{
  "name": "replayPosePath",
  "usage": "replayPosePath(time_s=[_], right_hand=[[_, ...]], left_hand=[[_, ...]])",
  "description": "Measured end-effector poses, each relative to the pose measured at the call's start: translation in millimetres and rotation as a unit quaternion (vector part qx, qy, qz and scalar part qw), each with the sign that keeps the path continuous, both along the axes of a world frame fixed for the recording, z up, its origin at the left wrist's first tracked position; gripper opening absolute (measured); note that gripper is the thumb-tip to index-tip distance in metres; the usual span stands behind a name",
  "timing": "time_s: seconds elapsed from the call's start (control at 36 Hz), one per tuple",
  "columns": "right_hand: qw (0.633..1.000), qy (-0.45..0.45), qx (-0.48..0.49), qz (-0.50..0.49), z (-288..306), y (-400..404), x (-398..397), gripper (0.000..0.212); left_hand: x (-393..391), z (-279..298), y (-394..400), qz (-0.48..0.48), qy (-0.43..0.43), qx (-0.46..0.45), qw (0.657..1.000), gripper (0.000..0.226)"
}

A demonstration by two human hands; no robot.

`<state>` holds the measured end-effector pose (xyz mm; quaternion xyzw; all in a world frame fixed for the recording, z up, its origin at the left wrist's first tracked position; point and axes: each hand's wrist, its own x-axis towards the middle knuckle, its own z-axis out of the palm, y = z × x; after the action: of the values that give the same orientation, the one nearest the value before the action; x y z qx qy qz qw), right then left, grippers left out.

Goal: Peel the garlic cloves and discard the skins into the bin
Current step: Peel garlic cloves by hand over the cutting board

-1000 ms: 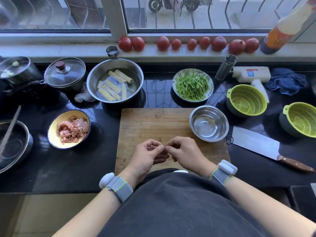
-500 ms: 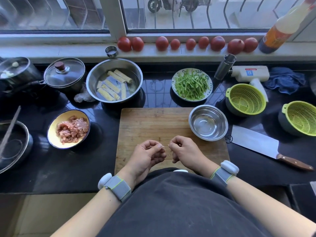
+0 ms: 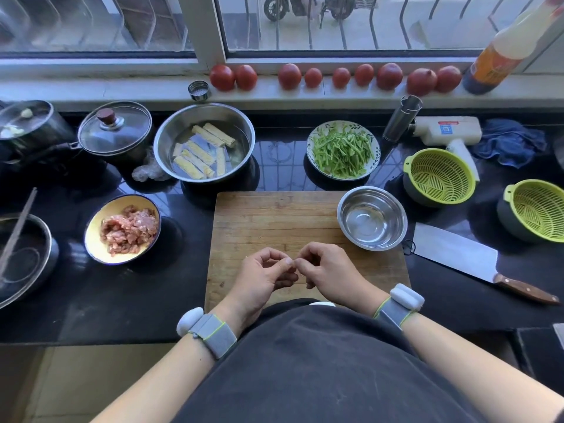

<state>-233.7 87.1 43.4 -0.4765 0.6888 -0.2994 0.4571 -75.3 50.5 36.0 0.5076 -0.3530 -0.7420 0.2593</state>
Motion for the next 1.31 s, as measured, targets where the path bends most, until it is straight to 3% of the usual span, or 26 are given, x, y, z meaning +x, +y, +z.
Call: replayPosePath(time_s=[0.19, 0.39, 0.47, 0.53, 0.56, 0.64, 0.72, 0.75, 0.83, 0.89, 1.0, 1.11, 1.19, 1.31], right_hand=[[0.998, 0.011, 0.047, -0.040, -11, -1, -6, 0.016], [0.983, 0.158, 0.092, -0.025, -31, 0, -17, 0.036], [0.972, 0.197, 0.117, 0.043, -36, 3, -19, 0.015], [0.964, 0.216, 0.135, 0.082, -41, 5, -21, 0.042], [0.963, 0.216, 0.141, 0.076, -40, 5, -21, 0.043], [0.964, 0.224, 0.143, 0.025, -36, 4, -20, 0.007], [0.961, 0.240, 0.137, -0.020, -33, 3, -21, 0.043], [0.962, 0.237, 0.132, -0.023, -33, 3, -21, 0.043], [0.979, 0.157, 0.126, -0.016, -34, 4, -22, 0.019], [0.988, 0.108, 0.107, 0.004, -35, 5, -21, 0.045], [0.997, -0.033, 0.070, -0.025, -25, 9, -14, 0.016], [0.993, -0.075, 0.026, -0.086, -11, 6, -25, 0.005], [0.988, -0.087, 0.027, -0.121, -3, 7, -41, 0.011], [0.983, -0.052, 0.026, -0.175, -2, 5, -71, 0.009]], left_hand=[[5, 0, -2, 0.022, 0.052, 0.051, 0.997, 0.007], [10, -2, -3, 0.039, 0.102, 0.128, 0.986, 0.009], [10, -2, -3, 0.040, 0.101, 0.135, 0.985, 0.013], [10, -3, -3, 0.044, 0.097, 0.140, 0.984, 0.013], [10, -4, -3, 0.049, 0.094, 0.143, 0.984, 0.012], [12, -7, -3, 0.062, 0.084, 0.154, 0.983, 0.012], [13, -11, -3, 0.070, 0.065, 0.160, 0.982, 0.008], [13, -12, -3, 0.072, 0.058, 0.161, 0.983, 0.007], [12, -15, -3, 0.077, 0.039, 0.162, 0.983, 0.008], [10, -17, -4, 0.078, 0.030, 0.166, 0.983, 0.009], [-7, -15, -12, 0.043, 0.018, 0.161, 0.986, 0.012], [-36, -5, -21, -0.022, 0.010, 0.127, 0.992, 0.015], [-55, 0, -24, -0.044, -0.002, 0.097, 0.994, 0.017], [-78, 7, -26, -0.033, -0.007, 0.050, 0.998, 0.014]])
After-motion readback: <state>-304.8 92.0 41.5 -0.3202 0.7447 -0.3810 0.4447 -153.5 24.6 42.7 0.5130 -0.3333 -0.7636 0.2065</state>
